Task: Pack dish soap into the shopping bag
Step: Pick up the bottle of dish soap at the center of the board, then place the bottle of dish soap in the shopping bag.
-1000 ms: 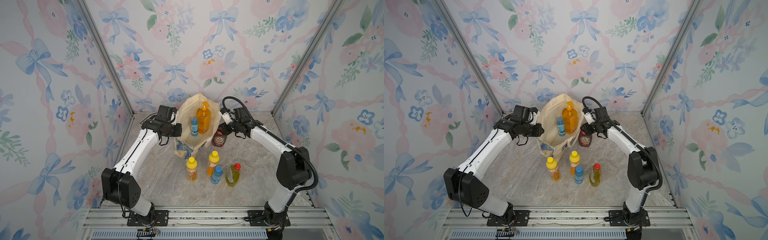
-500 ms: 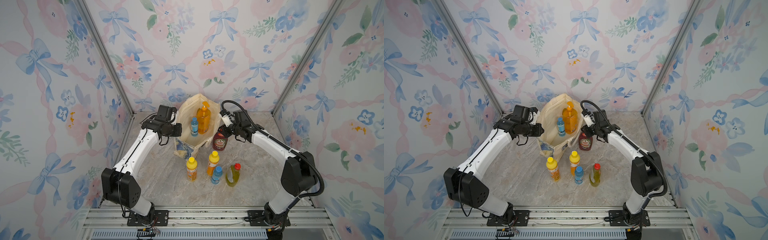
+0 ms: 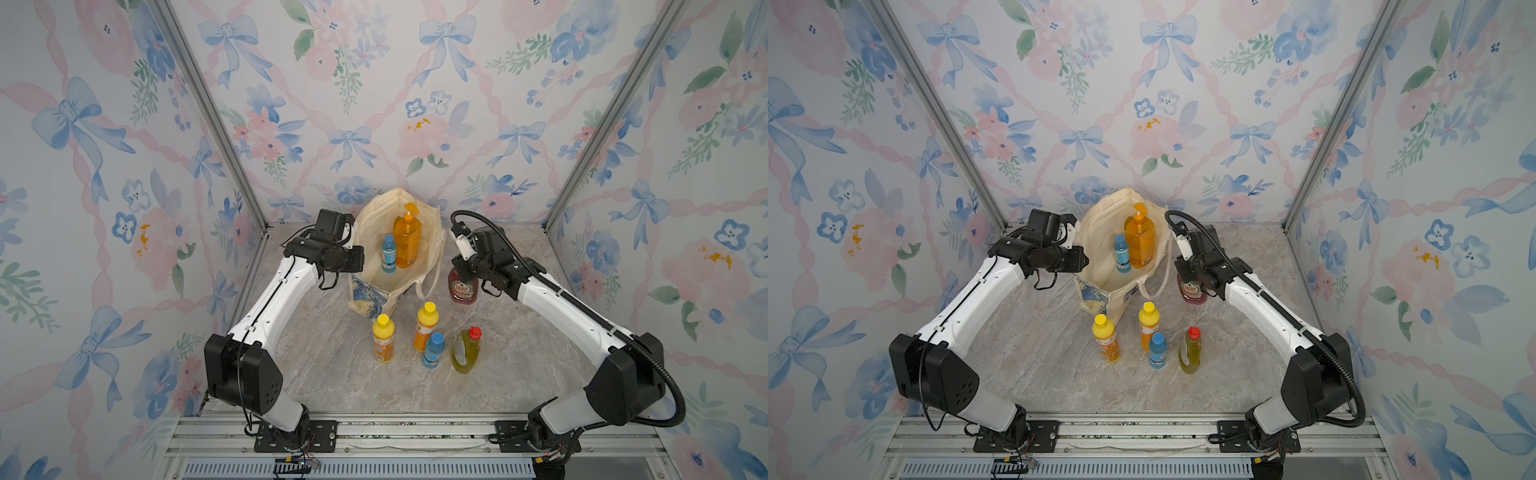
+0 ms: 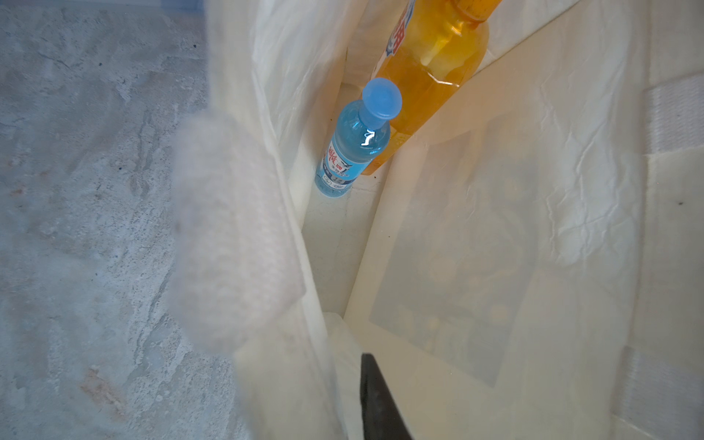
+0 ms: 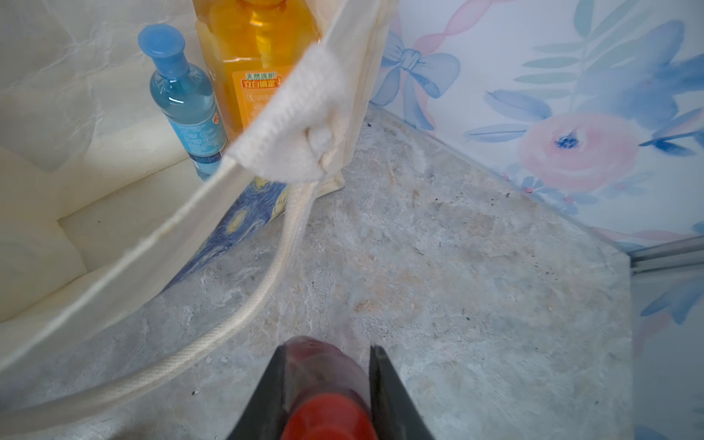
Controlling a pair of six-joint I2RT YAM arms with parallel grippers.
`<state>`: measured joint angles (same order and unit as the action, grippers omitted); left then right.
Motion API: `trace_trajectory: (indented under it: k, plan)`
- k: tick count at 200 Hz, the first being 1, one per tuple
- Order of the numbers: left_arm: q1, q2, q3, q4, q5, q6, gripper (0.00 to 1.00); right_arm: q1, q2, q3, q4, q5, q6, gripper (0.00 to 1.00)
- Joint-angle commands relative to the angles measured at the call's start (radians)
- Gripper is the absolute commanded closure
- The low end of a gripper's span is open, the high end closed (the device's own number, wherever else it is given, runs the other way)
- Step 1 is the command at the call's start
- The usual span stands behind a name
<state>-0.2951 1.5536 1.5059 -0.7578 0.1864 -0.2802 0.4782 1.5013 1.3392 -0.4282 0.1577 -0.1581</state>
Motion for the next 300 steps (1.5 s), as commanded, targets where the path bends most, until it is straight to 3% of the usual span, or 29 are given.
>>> trace_trajectory:
  k: [1,28,87,188,233,274,300]
  plan:
    - [-0.004,0.021,0.0,-0.005,-0.008,0.021,0.82,0.033,-0.063,0.134,0.008,0.126,-0.011,1.0]
    - [-0.004,0.016,-0.005,0.001,-0.01,0.022,0.83,0.066,-0.047,0.249,-0.017,0.172,-0.026,1.0]
    - [-0.008,0.015,-0.01,0.009,-0.002,0.022,0.82,0.109,0.107,0.654,-0.076,0.263,-0.121,1.0]
    - [-0.014,0.019,-0.011,0.018,0.004,0.019,0.82,0.151,0.515,1.319,-0.221,-0.024,-0.04,1.0]
    - [-0.015,0.017,-0.01,0.018,0.003,0.018,0.83,0.155,0.542,1.233,-0.18,-0.068,0.036,1.0]
    - [-0.015,0.021,-0.009,0.018,0.004,0.017,0.83,0.231,0.557,1.065,-0.051,0.152,0.031,1.0]
    - [-0.015,0.022,-0.011,0.02,0.004,0.019,0.83,0.249,0.574,1.022,-0.015,0.192,0.055,1.0]
